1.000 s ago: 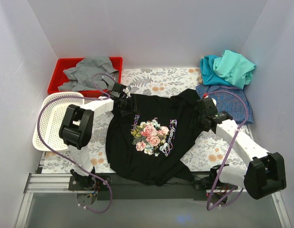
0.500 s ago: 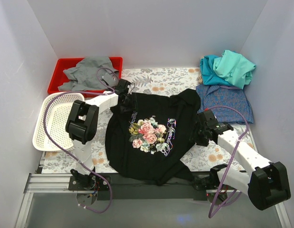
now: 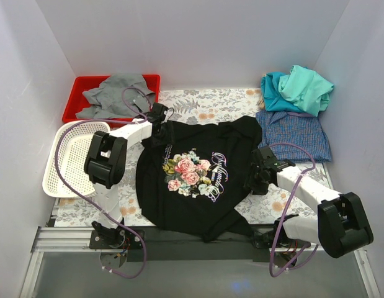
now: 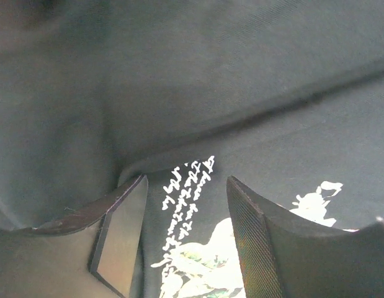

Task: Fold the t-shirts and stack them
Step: Flatten the tshirt out

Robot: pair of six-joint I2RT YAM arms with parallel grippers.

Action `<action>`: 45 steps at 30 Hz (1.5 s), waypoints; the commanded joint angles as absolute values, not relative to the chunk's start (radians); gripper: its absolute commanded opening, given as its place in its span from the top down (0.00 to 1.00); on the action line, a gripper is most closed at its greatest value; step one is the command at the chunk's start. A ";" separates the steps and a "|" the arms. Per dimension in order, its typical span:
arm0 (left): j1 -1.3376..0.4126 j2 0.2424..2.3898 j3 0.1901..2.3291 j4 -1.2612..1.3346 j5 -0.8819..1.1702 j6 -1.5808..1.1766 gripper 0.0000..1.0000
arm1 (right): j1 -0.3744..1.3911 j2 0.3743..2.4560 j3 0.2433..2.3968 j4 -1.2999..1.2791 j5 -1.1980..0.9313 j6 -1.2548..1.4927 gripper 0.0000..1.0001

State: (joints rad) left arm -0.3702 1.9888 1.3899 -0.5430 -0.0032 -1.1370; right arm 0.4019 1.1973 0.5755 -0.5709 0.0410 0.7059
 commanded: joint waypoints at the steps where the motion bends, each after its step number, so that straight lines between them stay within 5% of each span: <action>1: -0.331 1.928 1.319 -0.595 -0.112 -1.115 0.47 | 0.410 1.230 0.572 -0.489 0.037 0.695 0.50; 2: -0.325 1.922 1.313 -0.594 -0.095 -1.114 0.47 | 0.411 1.236 0.574 -0.477 0.040 0.693 0.52; 5: -0.318 1.907 1.307 -0.609 -0.130 -1.111 0.47 | 0.410 1.221 0.592 -0.459 0.061 0.669 0.80; 6: -0.313 1.904 1.305 -0.614 -0.130 -1.109 0.47 | 0.410 1.213 0.600 -0.454 0.070 0.654 0.96; 7: -0.311 1.895 1.301 -0.618 -0.129 -1.112 0.47 | 0.410 1.198 0.607 -0.454 0.084 0.644 0.99; 22: -0.311 1.680 1.094 -0.660 -0.072 -1.169 0.47 | 0.410 1.121 1.015 -0.857 0.548 0.542 0.99; 32: -0.311 1.627 1.065 -0.681 -0.164 -1.178 0.47 | 0.437 1.353 1.092 -0.531 -0.135 0.391 0.99; 37: -0.310 1.664 1.112 -0.706 -0.251 -1.172 0.46 | 0.520 1.431 1.080 -0.543 -0.066 0.377 0.82; 42: -0.292 1.680 1.138 -0.700 -0.264 -1.158 0.46 | 0.518 1.284 0.994 -0.624 0.185 0.390 0.48; 45: -0.288 1.704 1.157 -0.696 -0.250 -1.157 0.46 | 0.520 1.195 0.988 -0.731 0.267 0.406 0.43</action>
State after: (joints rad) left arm -0.2981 1.6840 1.1130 -0.6998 -0.2230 -1.1671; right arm 0.5228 1.2823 0.9859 -0.6498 0.1211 0.3958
